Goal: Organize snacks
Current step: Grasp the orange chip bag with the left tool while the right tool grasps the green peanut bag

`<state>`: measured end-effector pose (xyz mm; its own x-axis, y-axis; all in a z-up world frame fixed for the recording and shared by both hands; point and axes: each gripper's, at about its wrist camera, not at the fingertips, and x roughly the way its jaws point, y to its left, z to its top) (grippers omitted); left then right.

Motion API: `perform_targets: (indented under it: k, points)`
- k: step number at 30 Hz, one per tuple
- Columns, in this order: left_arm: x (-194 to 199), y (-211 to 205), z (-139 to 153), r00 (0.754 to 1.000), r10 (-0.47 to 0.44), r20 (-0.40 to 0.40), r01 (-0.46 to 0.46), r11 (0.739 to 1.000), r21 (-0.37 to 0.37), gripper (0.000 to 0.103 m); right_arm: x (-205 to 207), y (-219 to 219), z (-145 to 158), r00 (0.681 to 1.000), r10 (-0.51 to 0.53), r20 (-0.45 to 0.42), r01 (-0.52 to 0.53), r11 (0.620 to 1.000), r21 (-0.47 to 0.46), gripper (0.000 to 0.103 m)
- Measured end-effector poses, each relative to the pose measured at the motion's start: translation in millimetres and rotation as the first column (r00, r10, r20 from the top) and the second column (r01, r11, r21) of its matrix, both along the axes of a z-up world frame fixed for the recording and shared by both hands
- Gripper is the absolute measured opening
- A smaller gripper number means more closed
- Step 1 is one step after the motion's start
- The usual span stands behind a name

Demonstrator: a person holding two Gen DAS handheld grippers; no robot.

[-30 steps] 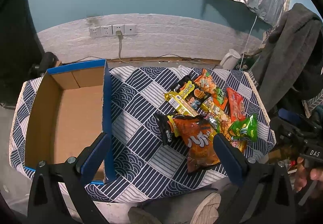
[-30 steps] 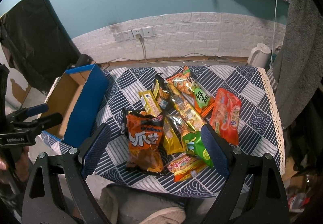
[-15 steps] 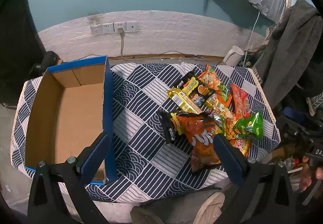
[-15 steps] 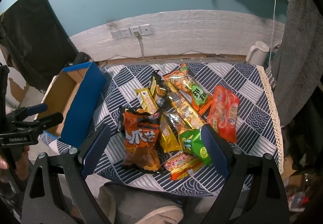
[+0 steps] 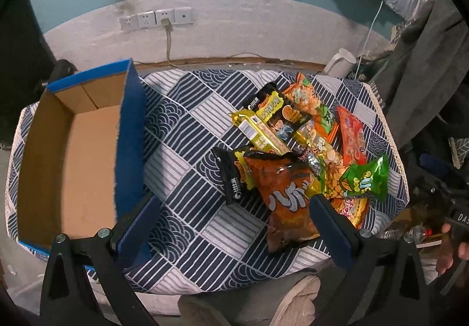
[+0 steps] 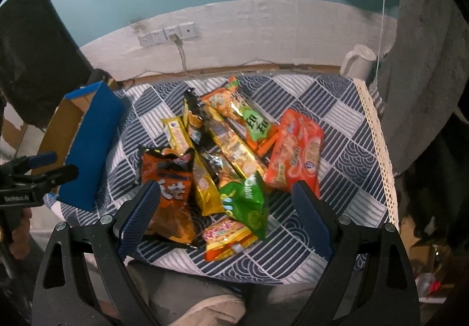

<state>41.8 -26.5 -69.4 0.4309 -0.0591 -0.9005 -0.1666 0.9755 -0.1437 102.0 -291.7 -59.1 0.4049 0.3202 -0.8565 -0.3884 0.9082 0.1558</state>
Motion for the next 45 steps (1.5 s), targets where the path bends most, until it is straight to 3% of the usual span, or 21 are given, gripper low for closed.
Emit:
perform_targets:
  k: [17, 25, 28, 32, 36, 37, 39, 45]
  points:
    - [41, -43, -57, 0.991, -0.064, -0.117, 0.061, 0.998, -0.028, 0.103, 29, 1, -73, 0.99, 0.021, -0.142, -0.033, 0.996, -0.083, 0.089]
    - [50, -57, -90, 0.978, -0.044, -0.206, 0.037, 0.998, -0.041, 0.103, 35, 8, -97, 0.983, 0.038, -0.18, -0.052, 0.996, -0.074, 0.089]
    - [53, -67, -101, 0.97, -0.057, -0.235, 0.049, 0.998, -0.04, 0.103, 37, 10, -102, 0.981, 0.048, -0.19, -0.061, 0.996, -0.063, 0.083]
    - [56, -77, -114, 0.963, -0.082, -0.257, 0.078, 0.997, -0.025, 0.103, 42, 10, -110, 0.972, 0.062, -0.226, -0.072, 0.997, -0.037, 0.059]
    - [59, -81, -120, 0.959, -0.107, -0.264, 0.098, 0.994, -0.048, 0.102, 41, 8, -110, 0.972, 0.066, -0.224, -0.072, 0.997, -0.021, 0.057]
    - [60, -82, -121, 0.958, -0.112, -0.263, 0.102, 0.993, -0.052, 0.1, 41, 7, -110, 0.972, 0.066, -0.224, -0.073, 0.997, -0.019, 0.056]
    - [60, -83, -123, 0.956, -0.12, -0.268, 0.11, 0.992, -0.054, 0.074, 40, 6, -109, 0.974, 0.068, -0.218, -0.074, 0.997, -0.019, 0.054]
    - [58, -79, -119, 0.961, -0.137, -0.241, 0.118, 0.989, -0.091, 0.055, 38, 2, -98, 0.98, 0.07, -0.187, -0.073, 0.997, -0.009, 0.049]
